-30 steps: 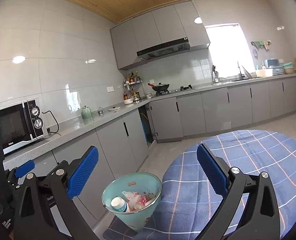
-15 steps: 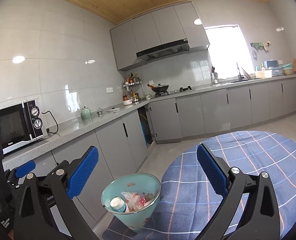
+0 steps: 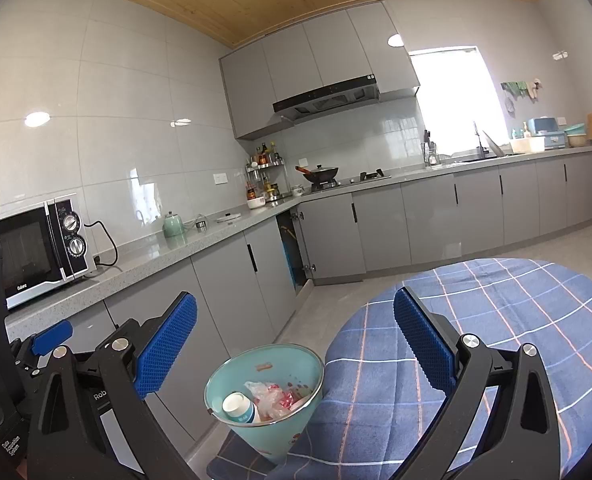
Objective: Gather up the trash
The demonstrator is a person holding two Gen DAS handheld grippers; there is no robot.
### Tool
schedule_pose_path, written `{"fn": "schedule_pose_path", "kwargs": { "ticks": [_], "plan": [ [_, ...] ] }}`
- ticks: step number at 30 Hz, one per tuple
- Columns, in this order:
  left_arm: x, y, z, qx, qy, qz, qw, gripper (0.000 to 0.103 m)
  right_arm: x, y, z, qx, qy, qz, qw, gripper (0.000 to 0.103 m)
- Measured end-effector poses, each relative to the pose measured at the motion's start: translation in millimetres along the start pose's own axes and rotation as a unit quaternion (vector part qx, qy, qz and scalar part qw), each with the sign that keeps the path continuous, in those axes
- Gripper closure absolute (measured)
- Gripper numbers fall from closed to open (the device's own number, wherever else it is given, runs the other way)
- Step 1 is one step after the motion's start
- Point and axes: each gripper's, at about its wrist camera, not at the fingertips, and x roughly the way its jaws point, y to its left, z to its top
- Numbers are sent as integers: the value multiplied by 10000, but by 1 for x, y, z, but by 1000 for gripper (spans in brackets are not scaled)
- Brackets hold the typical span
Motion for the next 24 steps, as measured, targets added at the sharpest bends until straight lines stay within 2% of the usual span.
{"fn": "schedule_pose_path", "kwargs": {
  "ticks": [24],
  "plan": [
    [-3, 1, 0, -59, -65, -31, 10000, 6, -5, -3, -2, 53, -119, -27, 9999, 6]
  ]
}}
